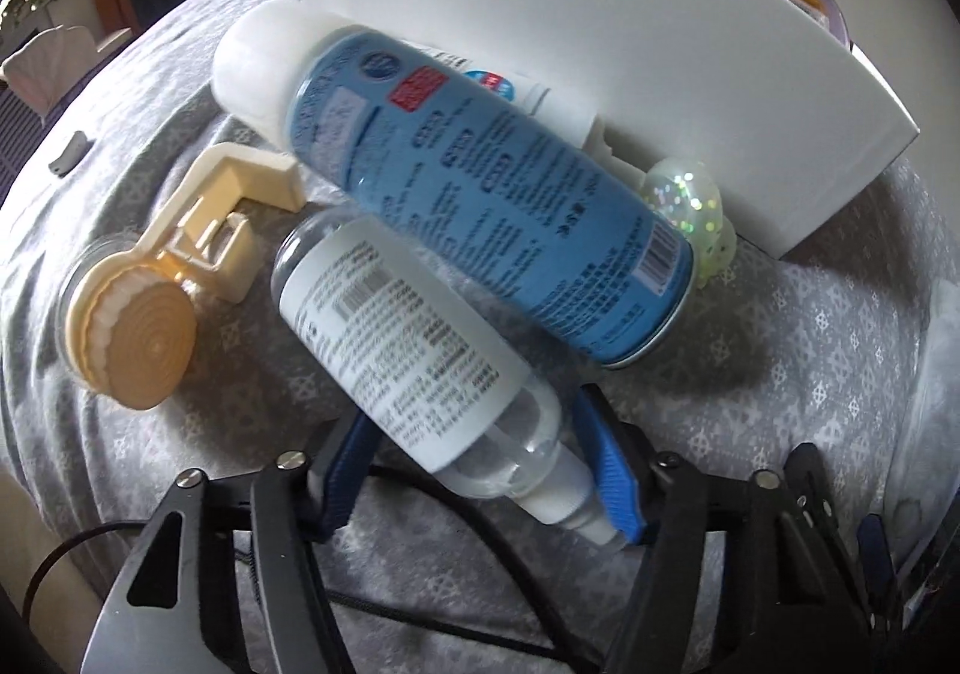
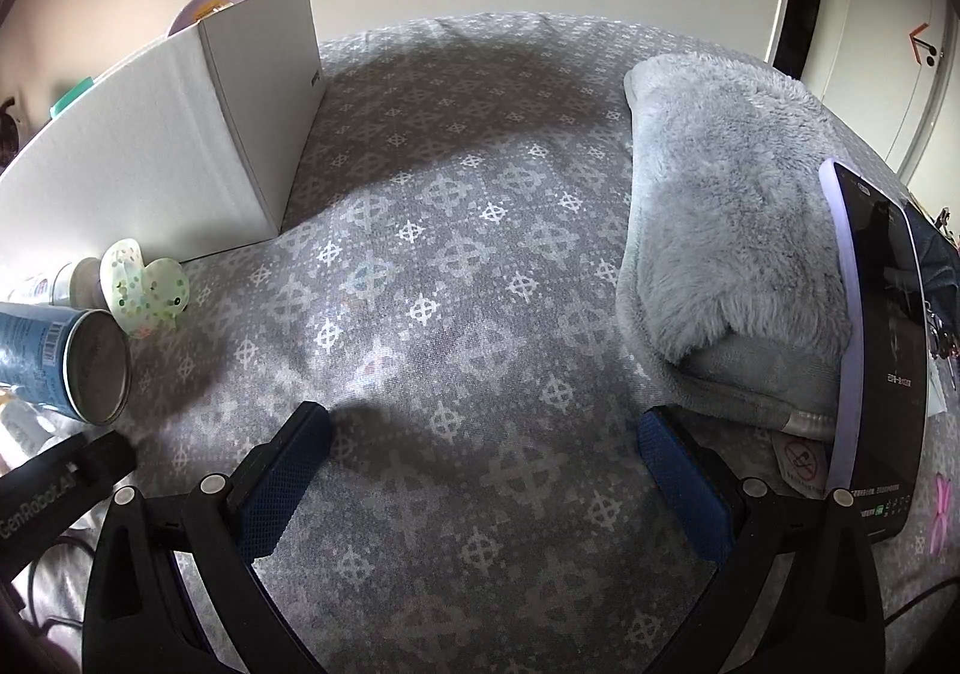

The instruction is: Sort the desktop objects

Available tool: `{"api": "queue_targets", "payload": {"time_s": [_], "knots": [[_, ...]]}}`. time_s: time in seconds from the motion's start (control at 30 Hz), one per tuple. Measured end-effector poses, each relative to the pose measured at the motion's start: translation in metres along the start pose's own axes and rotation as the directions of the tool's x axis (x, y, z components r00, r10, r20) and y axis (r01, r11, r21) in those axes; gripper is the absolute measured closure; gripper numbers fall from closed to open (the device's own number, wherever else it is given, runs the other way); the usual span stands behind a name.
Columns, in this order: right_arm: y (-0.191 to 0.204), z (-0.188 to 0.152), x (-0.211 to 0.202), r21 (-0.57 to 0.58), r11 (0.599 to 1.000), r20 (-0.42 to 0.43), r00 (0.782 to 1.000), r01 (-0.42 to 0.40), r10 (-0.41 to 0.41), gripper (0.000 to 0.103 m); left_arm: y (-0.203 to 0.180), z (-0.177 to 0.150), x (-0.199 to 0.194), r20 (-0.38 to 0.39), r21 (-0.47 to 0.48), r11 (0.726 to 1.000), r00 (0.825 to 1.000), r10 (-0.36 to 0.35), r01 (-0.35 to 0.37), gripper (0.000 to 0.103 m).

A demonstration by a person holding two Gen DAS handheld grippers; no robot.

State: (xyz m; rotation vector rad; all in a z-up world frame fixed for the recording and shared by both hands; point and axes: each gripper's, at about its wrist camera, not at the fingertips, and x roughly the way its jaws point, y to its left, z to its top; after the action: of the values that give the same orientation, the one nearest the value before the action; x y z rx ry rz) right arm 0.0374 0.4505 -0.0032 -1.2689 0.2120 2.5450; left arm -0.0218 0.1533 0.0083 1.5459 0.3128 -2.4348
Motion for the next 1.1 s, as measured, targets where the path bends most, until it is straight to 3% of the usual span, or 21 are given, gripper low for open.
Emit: {"api": "queue_targets", "payload": {"time_s": [0.23, 0.4, 0.6, 0.73, 0.8, 0.87, 1.1], "knots": [[0.001, -0.001, -0.001, 0.000, 1.000, 0.000, 1.000, 0.000, 0.000, 0.000, 0.006, -0.020, -0.017, -0.016, -0.029, 0.997, 0.998, 0.068, -0.069, 0.064], [0.000, -0.001, -0.001, 0.000, 1.000, 0.001, 1.000, 0.001, -0.001, 0.000, -0.002, -0.032, -0.024, -0.043, 0.010, 0.992, 0.991, 0.126, -0.126, 0.065], [0.001, -0.002, -0.001, 0.001, 1.000, 0.001, 1.000, 0.000, 0.000, 0.000, -0.012, -0.029, -0.026, -0.073, -0.001, 0.994, 0.991, 0.113, -0.113, 0.062], [0.001, -0.001, -0.001, 0.001, 1.000, 0.001, 1.000, 0.001, -0.001, 0.000, -0.015, -0.024, -0.026, -0.071, -0.038, 0.995, 0.994, 0.085, -0.088, 0.047], [0.001, -0.002, -0.001, 0.001, 1.000, 0.001, 1.000, 0.001, -0.001, 0.000, -0.016, -0.026, -0.027, -0.061, -0.061, 0.996, 0.996, 0.064, -0.068, 0.049], [0.001, -0.002, -0.001, 0.001, 1.000, 0.001, 1.000, 0.000, 0.000, 0.000, -0.022, -0.029, -0.033, -0.047, -0.048, 0.996, 0.996, 0.071, -0.074, 0.062], [0.001, -0.002, -0.001, 0.001, 1.000, 0.001, 1.000, 0.001, -0.001, 0.000, -0.038, -0.047, -0.080, 0.078, -0.068, 0.998, 0.997, 0.017, -0.011, 0.063]]}}
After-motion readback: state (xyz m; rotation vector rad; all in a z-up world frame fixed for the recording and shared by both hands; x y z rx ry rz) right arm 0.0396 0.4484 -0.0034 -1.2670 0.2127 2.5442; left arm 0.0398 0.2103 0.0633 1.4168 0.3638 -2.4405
